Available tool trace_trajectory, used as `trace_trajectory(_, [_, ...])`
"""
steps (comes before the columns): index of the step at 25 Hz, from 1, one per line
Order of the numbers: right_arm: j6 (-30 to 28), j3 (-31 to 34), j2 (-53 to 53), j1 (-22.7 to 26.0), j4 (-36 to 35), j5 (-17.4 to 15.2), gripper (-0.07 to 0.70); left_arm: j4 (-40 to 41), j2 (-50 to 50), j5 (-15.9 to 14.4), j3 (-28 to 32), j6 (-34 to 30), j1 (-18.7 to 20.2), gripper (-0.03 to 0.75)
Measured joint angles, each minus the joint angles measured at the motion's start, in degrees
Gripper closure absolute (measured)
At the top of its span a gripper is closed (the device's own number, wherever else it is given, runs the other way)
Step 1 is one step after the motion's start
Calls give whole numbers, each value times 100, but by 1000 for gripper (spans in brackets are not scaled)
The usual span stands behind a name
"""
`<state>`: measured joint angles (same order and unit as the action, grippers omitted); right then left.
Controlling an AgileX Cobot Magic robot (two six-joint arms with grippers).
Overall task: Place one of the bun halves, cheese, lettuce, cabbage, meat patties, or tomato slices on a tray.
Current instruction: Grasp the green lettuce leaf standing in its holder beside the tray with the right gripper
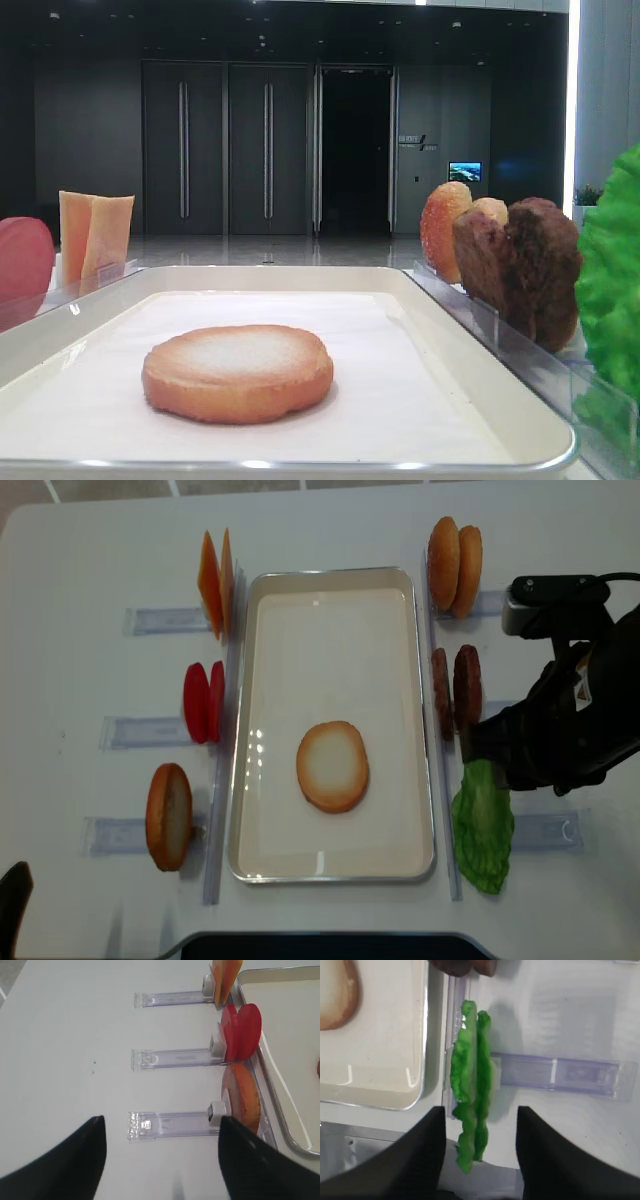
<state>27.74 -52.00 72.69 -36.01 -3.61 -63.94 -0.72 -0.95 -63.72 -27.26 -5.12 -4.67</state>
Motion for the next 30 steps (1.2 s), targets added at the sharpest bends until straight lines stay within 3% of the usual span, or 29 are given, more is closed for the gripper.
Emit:
trace_trajectory(7, [11, 0, 337, 0, 134, 206, 288, 0, 0, 0, 0, 0, 0, 181])
trace_trajectory(25, [-118, 0, 579, 0, 60, 212, 295, 0, 0, 0, 0, 0, 0, 181])
trace_trajectory(27, [-124, 0, 579, 0, 60, 195, 335, 0, 0, 0, 0, 0, 0, 181])
trace_trajectory(30, [-124, 0, 579, 0, 60, 185, 485, 0, 0, 0, 0, 0, 0, 181])
